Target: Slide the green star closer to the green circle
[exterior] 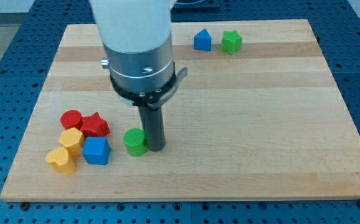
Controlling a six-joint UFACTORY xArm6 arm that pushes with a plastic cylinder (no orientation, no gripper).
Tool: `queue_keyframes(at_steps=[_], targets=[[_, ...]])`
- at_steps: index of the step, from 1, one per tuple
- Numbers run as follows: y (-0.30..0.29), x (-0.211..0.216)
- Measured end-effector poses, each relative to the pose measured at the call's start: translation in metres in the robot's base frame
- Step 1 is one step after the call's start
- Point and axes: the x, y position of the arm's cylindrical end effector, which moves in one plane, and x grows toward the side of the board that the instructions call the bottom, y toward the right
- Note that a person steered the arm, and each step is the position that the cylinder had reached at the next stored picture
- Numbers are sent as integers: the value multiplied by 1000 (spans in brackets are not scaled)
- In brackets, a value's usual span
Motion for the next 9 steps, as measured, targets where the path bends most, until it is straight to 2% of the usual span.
queue_keyframes(at_steps=[3,4,6,7,9], targets=[[-39,0],[-5,0],[107,-18],[145,-56],[175,-149]])
